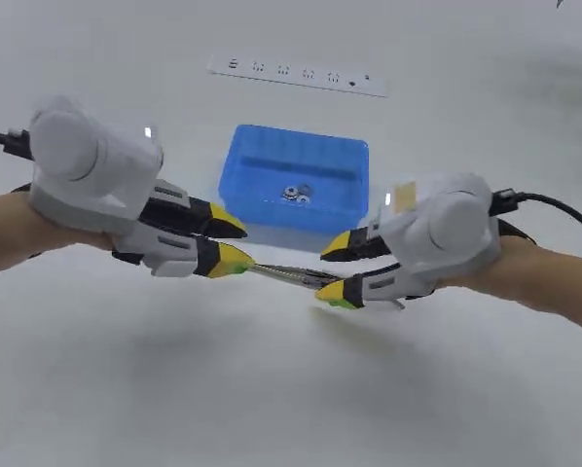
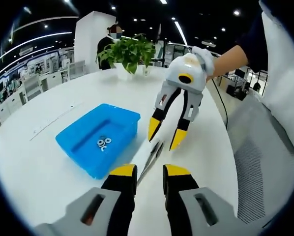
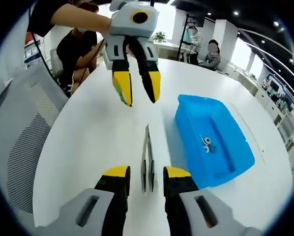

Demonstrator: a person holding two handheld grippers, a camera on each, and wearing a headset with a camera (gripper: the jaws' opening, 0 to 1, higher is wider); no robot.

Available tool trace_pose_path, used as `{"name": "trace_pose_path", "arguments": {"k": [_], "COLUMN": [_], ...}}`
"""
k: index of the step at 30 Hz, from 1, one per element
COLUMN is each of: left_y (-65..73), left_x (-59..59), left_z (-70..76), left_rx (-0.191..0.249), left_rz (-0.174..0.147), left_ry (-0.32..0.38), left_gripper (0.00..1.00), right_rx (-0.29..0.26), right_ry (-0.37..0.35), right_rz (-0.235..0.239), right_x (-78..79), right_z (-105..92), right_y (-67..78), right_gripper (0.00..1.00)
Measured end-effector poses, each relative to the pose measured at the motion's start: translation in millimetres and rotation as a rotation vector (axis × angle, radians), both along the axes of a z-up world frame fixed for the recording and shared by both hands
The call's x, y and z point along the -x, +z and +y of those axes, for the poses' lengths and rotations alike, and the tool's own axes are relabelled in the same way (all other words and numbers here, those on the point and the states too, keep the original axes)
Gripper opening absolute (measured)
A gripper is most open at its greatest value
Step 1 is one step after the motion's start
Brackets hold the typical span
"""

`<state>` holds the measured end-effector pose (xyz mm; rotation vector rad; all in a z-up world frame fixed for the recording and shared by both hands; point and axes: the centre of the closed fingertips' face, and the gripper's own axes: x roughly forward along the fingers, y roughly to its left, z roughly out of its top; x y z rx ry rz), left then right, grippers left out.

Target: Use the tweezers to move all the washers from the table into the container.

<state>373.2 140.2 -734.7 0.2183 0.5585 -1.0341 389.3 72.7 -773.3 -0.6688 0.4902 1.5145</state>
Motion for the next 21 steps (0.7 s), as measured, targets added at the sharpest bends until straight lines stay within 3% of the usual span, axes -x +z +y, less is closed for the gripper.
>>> {"name": "trace_pose_path", "arguments": {"k": [4,8,10,14,16,21], "left_y": [16.9,38.1,45.7,56.8,60.0,71.7], "left_x": [10.7,16.6,23.2,36.1,38.3,45.7], "left_z": [4.7,9.7,10.1,7.7,10.1,11.2], "left_rx": [0.015,0.024,0.029,0.054,0.024,0.007], "left_rz": [-0.036,-0.101,-0.113,-0.113,-0.142,-0.189], "left_ry": [0.033,0.087,0.095,0.108,0.122,0.157], "left_gripper": [0.33,0.45,0.51,0.71,0.79,0.94], "right_rx": [-0.092,-0.177,-0.204,-0.228,-0.235,-0.259], "right_ry": [-0.087,-0.170,-0.196,-0.224,-0.236,-0.267], "right_rz": [-0.029,-0.049,-0.055,-0.078,-0.085,-0.088], "right_x": [-6.3,-13.3,-12.3,-5.2,-0.5,10.4], "right_z": [-15.5,-31.5,-39.5,-52.9,-59.6,-70.7], "right_y": [34.5,63.5,75.7,89.9,92.9,97.0], "right_gripper": [0.31,0.35,0.40,0.47,0.52,0.71]}}
